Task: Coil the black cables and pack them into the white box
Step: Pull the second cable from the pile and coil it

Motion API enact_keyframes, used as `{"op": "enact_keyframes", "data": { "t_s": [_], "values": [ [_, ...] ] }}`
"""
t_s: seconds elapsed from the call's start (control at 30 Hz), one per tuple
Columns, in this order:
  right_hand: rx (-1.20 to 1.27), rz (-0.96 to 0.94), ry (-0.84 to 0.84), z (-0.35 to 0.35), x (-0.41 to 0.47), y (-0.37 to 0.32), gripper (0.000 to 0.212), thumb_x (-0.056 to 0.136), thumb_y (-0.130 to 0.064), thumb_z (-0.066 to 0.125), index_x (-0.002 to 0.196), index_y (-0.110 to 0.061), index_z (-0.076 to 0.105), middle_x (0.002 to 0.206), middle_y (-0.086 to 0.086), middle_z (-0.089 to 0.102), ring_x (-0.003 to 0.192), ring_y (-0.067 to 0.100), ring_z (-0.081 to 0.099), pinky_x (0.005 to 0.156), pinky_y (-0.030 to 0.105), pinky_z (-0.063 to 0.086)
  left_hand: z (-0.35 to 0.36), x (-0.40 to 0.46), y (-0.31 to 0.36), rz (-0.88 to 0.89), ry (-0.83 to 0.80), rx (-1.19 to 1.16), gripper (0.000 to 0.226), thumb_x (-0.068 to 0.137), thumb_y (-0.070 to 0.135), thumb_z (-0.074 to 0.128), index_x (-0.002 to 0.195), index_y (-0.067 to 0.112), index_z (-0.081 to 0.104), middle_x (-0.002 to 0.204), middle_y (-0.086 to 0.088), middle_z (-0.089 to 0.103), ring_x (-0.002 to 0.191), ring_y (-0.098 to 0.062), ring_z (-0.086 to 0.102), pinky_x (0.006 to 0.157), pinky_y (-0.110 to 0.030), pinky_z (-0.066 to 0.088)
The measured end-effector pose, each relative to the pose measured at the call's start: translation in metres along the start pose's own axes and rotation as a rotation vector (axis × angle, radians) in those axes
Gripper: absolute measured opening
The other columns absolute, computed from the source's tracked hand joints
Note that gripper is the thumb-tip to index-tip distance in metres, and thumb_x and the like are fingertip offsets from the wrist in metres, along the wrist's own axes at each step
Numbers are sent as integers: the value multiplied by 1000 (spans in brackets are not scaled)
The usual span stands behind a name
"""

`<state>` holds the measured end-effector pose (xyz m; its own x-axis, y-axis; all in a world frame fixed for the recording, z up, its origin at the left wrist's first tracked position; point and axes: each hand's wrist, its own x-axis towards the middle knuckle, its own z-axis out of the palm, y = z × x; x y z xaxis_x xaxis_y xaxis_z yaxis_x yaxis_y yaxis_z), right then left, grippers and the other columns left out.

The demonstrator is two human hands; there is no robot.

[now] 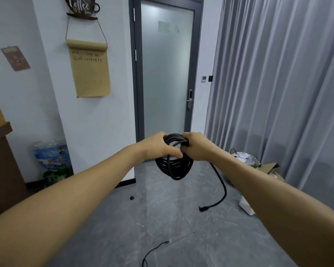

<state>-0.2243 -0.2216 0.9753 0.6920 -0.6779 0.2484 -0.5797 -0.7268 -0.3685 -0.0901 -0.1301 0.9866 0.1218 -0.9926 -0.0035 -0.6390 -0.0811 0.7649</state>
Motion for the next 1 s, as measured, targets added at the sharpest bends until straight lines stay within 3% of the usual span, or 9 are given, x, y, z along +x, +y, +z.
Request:
{"op": "enact_keyframes", "data": {
  "t_s": [0.1,0.2,0.33,0.53,0.67,0.77,0.87,0.93,1.0],
  "values": [
    [63,67,30,0,1,5,24,88,-9,48,67,-19,43,66,-1,49,66,19,48,50,21,36,4,-4,-9,-31,72,149,60,69,24,76,118,16,42,92,1,53,80,-13,54,66,-28,48],
    [224,123,64,2,2,3,26,88,-7,48,64,-19,44,64,0,49,58,14,46,49,21,34,7,-1,-12,15,244,107,58,80,22,69,129,13,40,98,0,54,84,-14,54,65,-24,43],
    [418,180,80,9,3,-2,18,88,-7,48,71,-13,50,64,1,48,53,12,43,47,19,34,6,11,-15,-11,382,-66,44,84,39,67,114,12,50,100,-4,59,87,-20,55,71,-29,42],
    [542,245,72,16,2,4,20,89,-8,49,71,-15,51,61,1,44,49,13,37,46,23,29,17,16,-20,-50,400,-446,65,62,50,82,103,6,57,83,-1,56,74,-19,53,68,-33,45],
    [625,302,54,23,3,7,20,89,-10,49,70,-15,52,58,2,41,47,14,32,43,25,27,9,17,-18,-68,253,-306,67,36,47,89,79,10,54,67,0,51,63,-18,50,61,-30,40],
    [597,289,16,25,2,4,24,92,-23,54,69,-18,52,55,0,39,45,13,31,41,24,27,4,19,-23,-119,159,-48,43,57,21,85,71,12,46,69,-4,49,63,-19,48,60,-30,40],
    [558,281,-4,29,2,0,25,94,-29,52,74,-14,53,55,-1,38,45,13,32,38,21,27,2,22,-29,-148,197,156,30,74,22,77,76,10,49,73,-4,52,63,-18,49,57,-26,39],
    [575,297,6,32,3,-1,21,94,-27,51,80,-12,56,57,0,39,45,13,33,37,20,27,1,22,-30,-163,257,112,30,77,30,75,80,9,53,72,-4,53,63,-17,49,58,-26,40],
    [589,315,25,33,5,-2,21,94,-25,51,84,-8,58,59,1,41,45,14,33,39,21,27,2,22,-29,-203,281,-167,35,75,34,77,88,6,60,73,-4,57,67,-17,54,63,-27,46]
  ]
}}
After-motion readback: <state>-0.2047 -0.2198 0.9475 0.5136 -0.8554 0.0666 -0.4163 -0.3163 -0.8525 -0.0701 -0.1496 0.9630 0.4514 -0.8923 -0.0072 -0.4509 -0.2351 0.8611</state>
